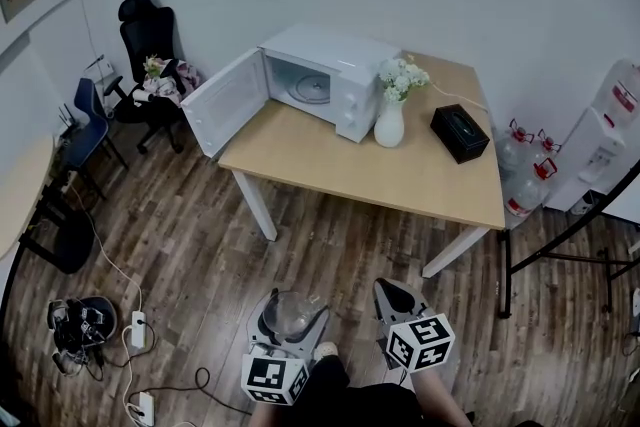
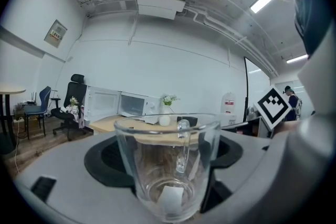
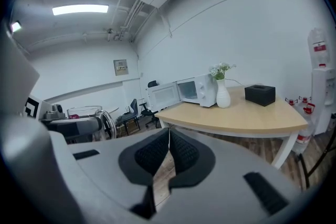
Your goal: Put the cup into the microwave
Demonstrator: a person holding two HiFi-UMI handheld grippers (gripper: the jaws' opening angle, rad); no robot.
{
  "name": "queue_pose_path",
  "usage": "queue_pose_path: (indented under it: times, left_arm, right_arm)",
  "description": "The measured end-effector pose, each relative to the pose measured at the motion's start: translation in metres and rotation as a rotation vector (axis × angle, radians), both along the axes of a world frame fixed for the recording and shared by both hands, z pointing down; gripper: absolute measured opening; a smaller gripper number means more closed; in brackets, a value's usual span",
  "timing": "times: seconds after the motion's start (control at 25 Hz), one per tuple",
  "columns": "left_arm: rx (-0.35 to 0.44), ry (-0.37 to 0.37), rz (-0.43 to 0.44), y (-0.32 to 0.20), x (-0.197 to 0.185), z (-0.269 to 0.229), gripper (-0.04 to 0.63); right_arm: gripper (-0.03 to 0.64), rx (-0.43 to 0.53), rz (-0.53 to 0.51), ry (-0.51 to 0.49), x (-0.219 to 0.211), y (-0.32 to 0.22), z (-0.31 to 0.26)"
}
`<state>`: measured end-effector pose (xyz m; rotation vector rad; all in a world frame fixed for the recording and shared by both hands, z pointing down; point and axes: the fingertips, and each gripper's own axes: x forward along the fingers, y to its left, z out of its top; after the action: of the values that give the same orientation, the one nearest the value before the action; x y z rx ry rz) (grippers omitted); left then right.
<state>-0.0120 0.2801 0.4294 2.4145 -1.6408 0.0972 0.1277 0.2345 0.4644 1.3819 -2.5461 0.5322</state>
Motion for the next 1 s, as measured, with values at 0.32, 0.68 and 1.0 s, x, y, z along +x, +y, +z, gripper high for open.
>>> queue_pose_path:
  times: [0.32,0.68,1.0]
  left_arm:
    - [0.010,-0.003,0.007,-0.031,-0.013,0.001,0.402]
    - [0.004,0.005,-0.006,-0.043,-0.030,0.007,0.402]
    - [-0.027,0.006,-0.016,-0.033,-0.041,0.015,0.402]
  right_arm:
    - [-0.006,-0.018,-0.002,0.003,-0.013,-0.029,0.007]
    - [-0.005,-0.033,-0.001,0.011,-0.025,-0.040,0.010]
    - [-0.005,-0.051,-0.018,0.007,-0.038,-0.037,0.015]
